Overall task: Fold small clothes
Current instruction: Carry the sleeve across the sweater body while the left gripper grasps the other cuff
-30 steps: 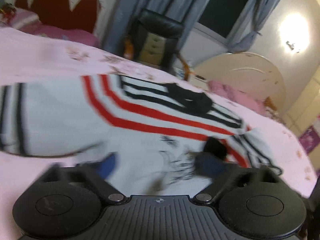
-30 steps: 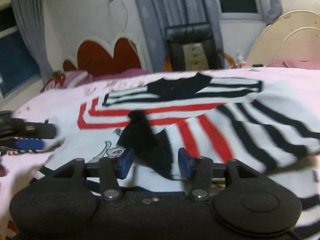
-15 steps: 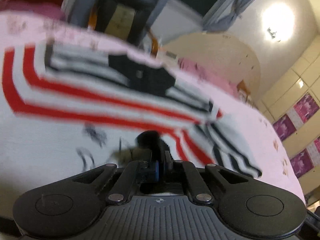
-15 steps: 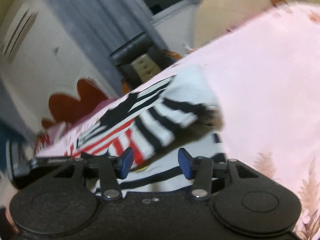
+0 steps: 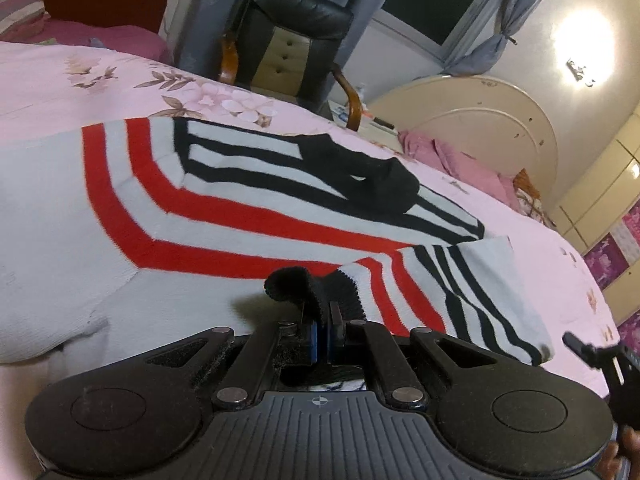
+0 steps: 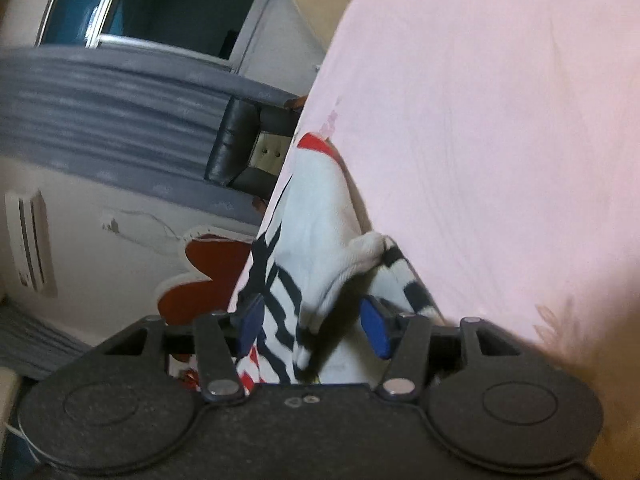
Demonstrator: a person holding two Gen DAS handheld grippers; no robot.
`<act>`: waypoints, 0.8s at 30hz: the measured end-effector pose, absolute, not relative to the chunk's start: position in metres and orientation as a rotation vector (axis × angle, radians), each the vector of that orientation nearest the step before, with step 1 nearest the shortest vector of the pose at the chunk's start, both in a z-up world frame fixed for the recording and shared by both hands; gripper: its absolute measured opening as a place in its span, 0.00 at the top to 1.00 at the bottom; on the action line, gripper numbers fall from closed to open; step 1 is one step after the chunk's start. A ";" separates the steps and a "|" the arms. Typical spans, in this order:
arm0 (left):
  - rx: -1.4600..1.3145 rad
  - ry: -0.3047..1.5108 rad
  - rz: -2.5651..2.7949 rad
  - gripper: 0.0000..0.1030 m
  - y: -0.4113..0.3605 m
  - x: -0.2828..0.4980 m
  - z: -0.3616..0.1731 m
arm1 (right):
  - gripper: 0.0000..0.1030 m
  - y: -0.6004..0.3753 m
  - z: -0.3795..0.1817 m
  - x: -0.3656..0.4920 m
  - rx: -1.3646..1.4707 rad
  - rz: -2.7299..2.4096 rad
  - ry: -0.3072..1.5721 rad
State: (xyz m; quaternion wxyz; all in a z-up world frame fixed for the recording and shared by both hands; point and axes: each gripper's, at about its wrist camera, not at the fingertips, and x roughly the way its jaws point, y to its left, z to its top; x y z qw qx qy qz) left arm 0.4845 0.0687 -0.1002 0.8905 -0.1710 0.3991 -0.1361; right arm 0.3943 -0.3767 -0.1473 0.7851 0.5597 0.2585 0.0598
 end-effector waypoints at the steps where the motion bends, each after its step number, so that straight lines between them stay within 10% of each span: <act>1: -0.356 0.828 -0.277 0.96 0.070 0.485 -0.101 | 0.49 -0.379 -0.150 0.398 1.220 0.122 0.556; 11: -0.369 0.836 -0.263 0.96 0.087 0.485 -0.105 | 0.50 -0.389 -0.164 0.406 1.343 0.140 0.513; 17: -0.351 0.849 -0.257 0.96 0.087 0.487 -0.113 | 0.90 -0.394 -0.178 0.406 1.348 0.114 0.527; 24: -0.197 0.807 -0.221 0.96 0.075 0.479 -0.097 | 0.92 -0.378 -0.147 0.401 0.989 0.089 0.559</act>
